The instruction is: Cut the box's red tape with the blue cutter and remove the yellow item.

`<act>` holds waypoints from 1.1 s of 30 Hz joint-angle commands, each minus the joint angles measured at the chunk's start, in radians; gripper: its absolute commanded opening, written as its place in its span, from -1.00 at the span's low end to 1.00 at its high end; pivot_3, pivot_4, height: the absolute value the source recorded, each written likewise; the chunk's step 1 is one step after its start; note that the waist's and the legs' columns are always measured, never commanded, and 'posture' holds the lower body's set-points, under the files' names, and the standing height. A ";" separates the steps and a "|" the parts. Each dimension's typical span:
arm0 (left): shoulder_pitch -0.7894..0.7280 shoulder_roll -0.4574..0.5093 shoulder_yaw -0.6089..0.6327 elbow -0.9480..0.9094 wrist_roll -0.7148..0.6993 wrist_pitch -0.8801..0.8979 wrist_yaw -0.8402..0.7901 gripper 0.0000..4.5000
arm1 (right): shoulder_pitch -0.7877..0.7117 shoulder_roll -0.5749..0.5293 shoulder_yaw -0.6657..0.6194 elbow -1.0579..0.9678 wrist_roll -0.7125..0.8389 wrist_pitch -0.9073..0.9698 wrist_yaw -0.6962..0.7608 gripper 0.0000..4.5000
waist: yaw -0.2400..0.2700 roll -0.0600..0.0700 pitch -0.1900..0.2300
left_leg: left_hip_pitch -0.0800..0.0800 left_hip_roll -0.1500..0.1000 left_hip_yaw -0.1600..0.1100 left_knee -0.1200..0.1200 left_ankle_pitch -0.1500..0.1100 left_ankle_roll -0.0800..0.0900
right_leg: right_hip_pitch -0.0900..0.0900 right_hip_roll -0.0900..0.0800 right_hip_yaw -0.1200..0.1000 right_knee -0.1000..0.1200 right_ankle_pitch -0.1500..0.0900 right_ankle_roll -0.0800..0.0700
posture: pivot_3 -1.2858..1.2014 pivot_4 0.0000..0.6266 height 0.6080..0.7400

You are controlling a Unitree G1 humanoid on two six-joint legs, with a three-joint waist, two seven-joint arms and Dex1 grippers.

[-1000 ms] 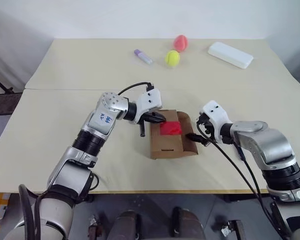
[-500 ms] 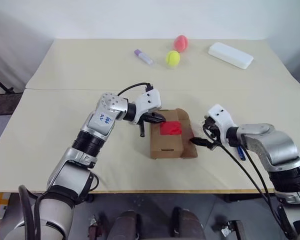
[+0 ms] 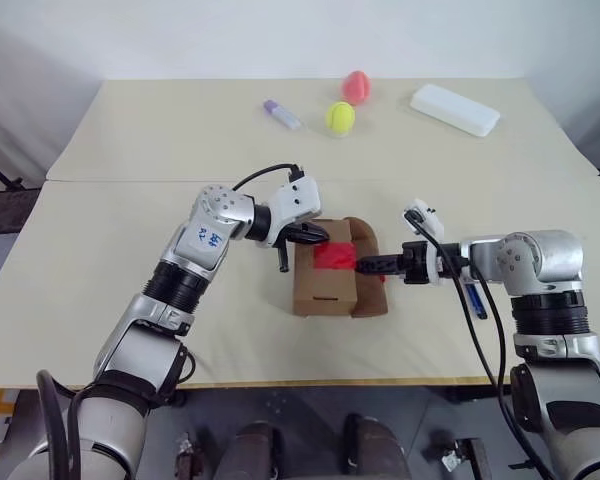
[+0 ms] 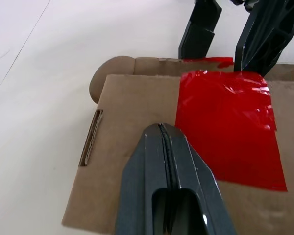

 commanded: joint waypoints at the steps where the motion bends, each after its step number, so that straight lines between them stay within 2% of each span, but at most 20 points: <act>1: 0.014 -0.005 -0.019 -0.021 0.015 0.007 0.002 -1.00 | -0.004 0.034 0.027 0.008 0.042 0.043 0.018 0.99 | -0.007 0.000 0.000 | 0.000 0.000 0.000 0.000 0.000 0.000 | 0.000 0.000 0.000 0.000 0.000 0.000 | 0.03 -0.52 1.00; 3: 0.018 -0.006 -0.019 -0.034 0.013 0.013 0.003 -1.00 | -0.012 0.053 0.005 0.025 0.033 0.051 -0.013 0.99 | -0.013 0.000 0.000 | 0.000 0.000 -0.001 0.000 0.000 0.000 | 0.000 0.000 0.000 0.001 0.000 0.000 | 0.03 -0.52 1.00; 6: 0.024 -0.008 -0.018 -0.045 0.011 0.018 0.004 -1.00 | -0.019 0.075 -0.027 0.037 0.024 0.065 -0.051 0.72 | -0.016 0.000 0.000 | 0.001 0.000 -0.001 0.000 0.000 0.000 | 0.000 0.000 0.000 0.001 0.000 0.000 | 0.03 -0.52 1.00; 17: 0.036 0.017 -0.016 -0.037 0.022 0.022 0.001 -1.00 | 0.012 0.175 -0.225 -0.093 0.018 0.193 -0.253 -0.96 | -0.014 0.000 0.000 | 0.000 0.000 -0.001 -0.001 0.000 -0.001 | 0.000 0.000 0.000 0.001 0.000 0.000 | 0.03 -0.52 1.00; 25: 0.022 0.043 -0.022 0.001 0.035 -0.013 -0.006 -1.00 | -0.071 0.119 -0.253 -0.201 0.089 0.229 -0.404 -0.98 | -0.013 0.001 0.000 | -0.001 0.000 -0.001 -0.001 0.000 -0.001 | -0.002 0.000 0.000 0.001 0.000 0.000 | 0.03 -0.52 1.00; 33: 0.000 -0.003 -0.020 0.035 0.023 -0.039 0.004 -1.00 | -0.171 0.088 -0.140 -0.284 0.306 0.229 -0.670 -0.98 | -0.014 0.001 0.000 | -0.001 0.000 -0.001 -0.001 0.000 -0.001 | -0.002 -0.001 0.000 0.001 0.000 0.000 | 0.03 -0.52 1.00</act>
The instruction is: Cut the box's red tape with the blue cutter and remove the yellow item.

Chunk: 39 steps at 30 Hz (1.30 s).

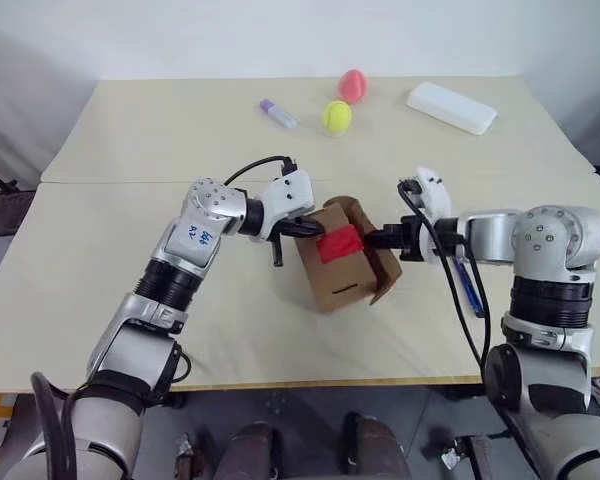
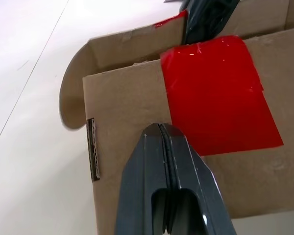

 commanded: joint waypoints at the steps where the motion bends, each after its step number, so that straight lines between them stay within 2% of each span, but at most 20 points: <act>1: 0.005 -0.028 -0.031 0.028 0.020 0.000 0.001 -1.00 | -0.083 -0.012 0.036 -0.074 0.138 0.005 -0.104 -0.98 | 0.000 0.000 0.000 | 0.000 0.000 0.000 0.000 0.000 0.000 | 0.000 0.000 0.000 0.000 0.000 0.000 | 0.03 -0.52 1.00; 9: -0.009 -0.043 -0.016 0.054 0.022 -0.014 0.010 -1.00 | -0.127 -0.023 0.054 -0.057 0.424 0.005 -0.367 -0.98 | 0.003 0.000 0.000 | -0.001 0.000 -0.001 0.000 0.000 0.000 | -0.001 0.000 -0.001 0.000 0.000 0.000 | 0.03 -0.52 1.00; 13: -0.007 -0.042 -0.013 0.056 0.024 -0.021 0.010 -1.00 | -0.116 -0.075 0.083 -0.060 0.490 0.005 -0.445 -0.98 | 0.003 0.000 0.000 | -0.002 0.000 -0.001 0.000 0.000 0.000 | -0.001 0.000 -0.001 -0.001 0.000 0.000 | 0.03 -0.52 1.00; 17: -0.010 -0.038 -0.005 0.059 0.024 -0.028 0.013 -1.00 | -0.185 -0.151 0.081 -0.071 0.599 0.005 -0.494 -0.98 | 0.001 0.000 0.000 | -0.003 0.000 -0.001 0.000 0.000 0.001 | -0.001 0.000 -0.001 -0.002 0.000 0.000 | 0.03 -0.52 1.00; 26: -0.003 -0.043 -0.006 0.051 0.022 -0.032 0.013 -1.00 | -0.145 -0.144 0.047 -0.194 0.685 0.004 -0.583 -0.98 | 0.001 0.000 0.000 | -0.003 0.001 0.000 -0.001 0.000 0.001 | -0.001 0.000 -0.001 -0.003 0.000 0.000 | 0.03 -0.52 1.00; 29: -0.006 -0.045 -0.005 0.057 0.023 -0.035 0.013 -1.00 | -0.091 -0.161 0.047 -0.242 0.638 -0.019 -0.574 -0.98 | 0.004 0.000 0.000 | -0.003 0.001 0.000 -0.001 -0.001 0.001 | -0.001 0.000 -0.002 -0.002 0.000 0.000 | 0.03 -0.52 1.00; 31: -0.011 -0.047 -0.006 0.067 0.025 -0.040 0.014 -1.00 | -0.030 -0.231 0.093 -0.289 0.509 -0.067 -0.512 -0.98 | 0.007 0.000 0.000 | -0.003 0.001 0.000 -0.001 -0.001 0.001 | -0.001 0.000 -0.002 -0.003 0.000 0.000 | 0.03 -0.52 1.00; 35: -0.017 -0.053 -0.008 0.078 0.027 -0.046 0.013 -1.00 | 0.084 -0.278 0.066 -0.239 0.428 -0.127 -0.376 -0.59 | 0.011 -0.001 0.000 | -0.004 0.000 0.002 0.000 -0.001 0.002 | -0.001 0.000 -0.002 -0.004 0.000 0.000 | 0.03 -0.52 1.00; 39: -0.014 -0.052 -0.011 0.074 0.028 -0.047 0.007 -1.00 | 0.132 -0.338 0.065 -0.109 0.322 -0.211 -0.183 0.01 | 0.010 -0.001 0.000 | -0.004 0.000 0.007 0.000 -0.001 0.002 | -0.001 0.000 -0.001 -0.005 0.000 0.000 | 0.03 -0.52 1.00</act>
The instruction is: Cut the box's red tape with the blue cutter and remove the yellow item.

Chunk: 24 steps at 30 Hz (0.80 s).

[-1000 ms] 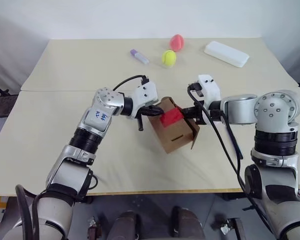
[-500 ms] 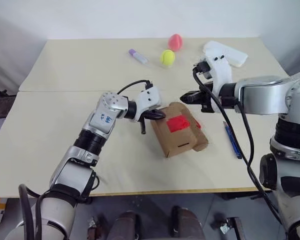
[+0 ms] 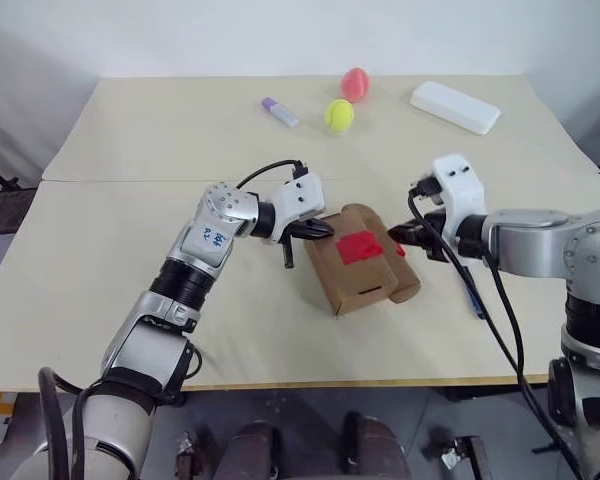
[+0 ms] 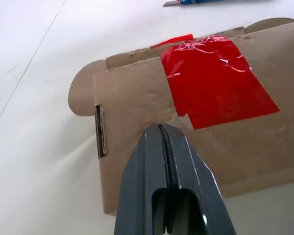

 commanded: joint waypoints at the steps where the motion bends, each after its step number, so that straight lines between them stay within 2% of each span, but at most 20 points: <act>1: 0.003 0.003 -0.015 0.003 0.013 -0.001 -0.011 -1.00 | 0.006 -0.049 -0.029 0.113 -0.091 -0.094 0.176 0.18 | 0.000 0.000 0.000 | 0.000 0.000 0.001 0.000 0.000 0.000 | 0.000 0.000 0.000 0.000 0.000 0.000 | 0.03 -0.52 1.00; 4: 0.003 0.004 -0.016 0.000 0.014 0.000 -0.013 -1.00 | 0.010 -0.069 0.002 0.243 -0.169 -0.156 0.326 0.61 | -0.001 0.000 0.000 | 0.000 0.000 0.002 0.000 0.000 0.000 | 0.000 0.000 0.000 0.000 0.000 0.000 | 0.03 -0.52 1.00; 5: 0.003 0.006 -0.017 -0.003 0.015 0.002 -0.014 -1.00 | 0.008 -0.076 0.024 0.293 -0.204 -0.183 0.385 0.61 | -0.001 0.000 0.000 | 0.000 0.000 0.003 0.000 0.000 0.000 | 0.000 0.000 0.000 0.000 0.000 0.000 | 0.03 -0.52 1.00; 6: 0.002 0.008 -0.017 -0.005 0.016 0.004 -0.015 -1.00 | 0.001 -0.077 0.044 0.353 -0.236 -0.215 0.453 0.79 | -0.002 0.000 0.000 | 0.000 0.000 0.003 0.000 0.000 0.000 | 0.000 0.000 0.000 0.000 0.000 0.000 | 0.03 -0.52 1.00; 8: 0.001 0.011 -0.017 -0.007 0.017 0.008 -0.017 -1.00 | -0.019 -0.075 0.086 0.452 -0.302 -0.269 0.562 0.97 | -0.003 0.000 0.000 | 0.000 0.000 0.004 0.000 0.000 0.000 | 0.000 0.000 0.000 -0.001 0.000 0.000 | 0.03 -0.52 1.00; 17: 0.018 0.043 -0.016 -0.076 0.017 0.058 -0.028 -1.00 | -0.135 -0.018 0.268 0.749 -0.494 -0.379 1.043 0.99 | -0.015 0.000 0.000 | 0.001 0.001 0.004 0.001 0.000 0.000 | 0.000 0.000 0.000 0.000 0.000 0.000 | 0.03 -0.52 1.00; 24: 0.046 0.070 -0.014 -0.144 0.017 0.100 -0.030 -1.00 | -0.199 0.053 0.342 0.866 -0.618 -0.433 1.259 0.99 | -0.016 0.000 0.000 | 0.001 0.001 0.002 0.001 0.000 -0.001 | 0.000 0.001 0.000 0.001 0.000 0.000 | 0.03 -0.52 1.00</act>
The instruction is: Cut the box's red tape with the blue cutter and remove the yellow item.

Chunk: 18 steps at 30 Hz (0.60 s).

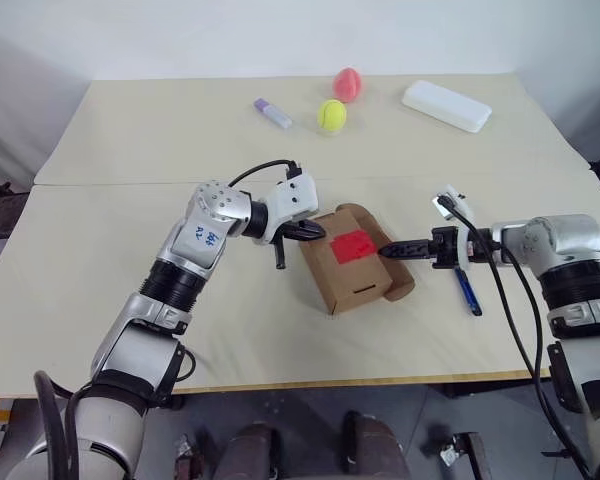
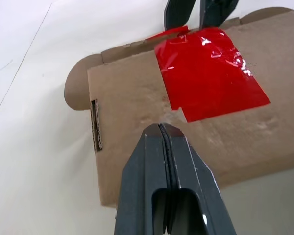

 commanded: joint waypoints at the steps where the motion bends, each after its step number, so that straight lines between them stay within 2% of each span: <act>1: 0.025 0.022 -0.008 -0.057 0.005 0.030 -0.007 -1.00 | -0.016 0.044 0.051 0.042 -0.057 -0.019 0.105 0.99 | -0.001 0.000 0.000 | 0.000 0.000 -0.001 0.000 0.000 0.000 | 0.000 0.000 0.000 0.000 0.000 0.000 | 0.03 -0.52 1.00; 8: 0.050 0.032 -0.012 -0.115 0.001 0.063 0.000 -1.00 | -0.088 0.142 0.038 0.183 -0.160 -0.049 0.140 0.99 | -0.015 0.000 0.000 | 0.003 0.000 -0.005 0.000 0.000 -0.001 | 0.001 0.000 0.001 0.002 0.000 0.000 | 0.03 -0.52 1.00; 11: 0.061 0.033 -0.013 -0.134 -0.001 0.071 0.002 -1.00 | -0.101 0.160 0.023 0.202 -0.182 -0.031 0.155 0.72 | -0.024 0.000 0.000 | 0.004 0.000 -0.006 0.000 0.000 -0.002 | 0.002 0.000 0.002 0.003 0.000 0.000 | 0.03 -0.52 1.00; 15: 0.067 0.029 -0.015 -0.142 -0.001 0.074 0.006 -1.00 | -0.084 0.160 0.031 0.167 -0.206 0.000 0.173 0.19 | -0.021 0.000 0.000 | 0.005 0.001 -0.007 0.000 0.000 -0.003 | 0.002 0.000 0.001 0.004 0.000 0.000 | 0.03 -0.52 1.00; 18: 0.070 0.023 -0.016 -0.146 -0.001 0.074 0.010 -1.00 | -0.063 0.153 0.013 0.122 -0.199 0.049 0.156 -0.30 | -0.020 0.000 0.000 | 0.005 0.000 -0.007 0.000 0.000 -0.003 | 0.002 0.000 0.001 0.004 0.000 0.000 | 0.03 -0.52 1.00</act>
